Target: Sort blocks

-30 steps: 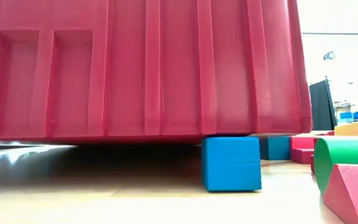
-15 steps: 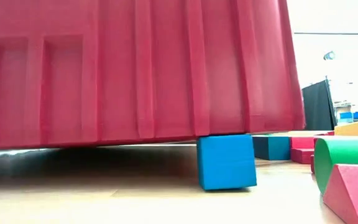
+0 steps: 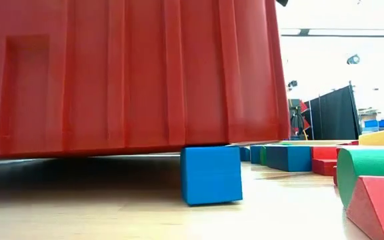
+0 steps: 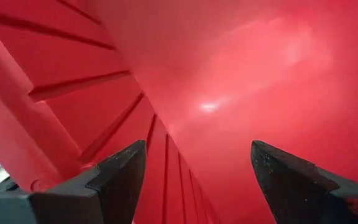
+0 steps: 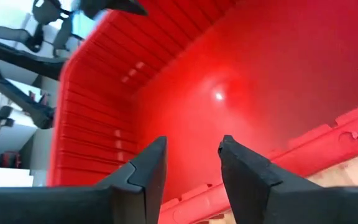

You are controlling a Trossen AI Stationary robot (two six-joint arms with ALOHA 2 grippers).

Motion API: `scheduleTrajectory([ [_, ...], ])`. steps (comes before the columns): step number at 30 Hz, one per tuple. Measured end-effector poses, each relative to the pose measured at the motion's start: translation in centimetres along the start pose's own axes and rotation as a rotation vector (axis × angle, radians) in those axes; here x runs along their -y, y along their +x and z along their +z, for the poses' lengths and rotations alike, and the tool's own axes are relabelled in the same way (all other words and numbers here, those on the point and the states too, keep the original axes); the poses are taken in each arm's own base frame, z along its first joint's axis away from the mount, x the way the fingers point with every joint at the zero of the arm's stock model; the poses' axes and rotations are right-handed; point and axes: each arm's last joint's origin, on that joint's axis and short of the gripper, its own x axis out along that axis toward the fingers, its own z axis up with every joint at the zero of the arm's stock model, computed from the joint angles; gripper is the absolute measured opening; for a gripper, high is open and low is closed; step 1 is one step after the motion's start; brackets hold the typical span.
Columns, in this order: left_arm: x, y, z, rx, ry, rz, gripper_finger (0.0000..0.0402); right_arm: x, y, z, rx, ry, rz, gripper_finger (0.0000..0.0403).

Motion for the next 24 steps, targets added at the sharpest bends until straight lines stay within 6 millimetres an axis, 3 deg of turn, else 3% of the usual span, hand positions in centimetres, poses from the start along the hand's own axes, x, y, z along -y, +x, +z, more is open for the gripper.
scheduleTrajectory([
  [5,-0.1,0.1,-0.1,-0.009,0.002,0.012,0.0275,-1.1,-0.4,0.4,0.017,-0.031,0.021,0.0116],
  [12,-0.1,0.3,-0.1,-0.014,0.002,0.019,0.0275,-0.1,-0.5,-0.6,-0.062,0.04,-0.11,0.0102],
  [24,-0.1,0.3,-0.1,-0.014,0.002,0.02,0.0275,1.2,1.2,-0.6,-0.096,0.078,-0.169,0.017],
])
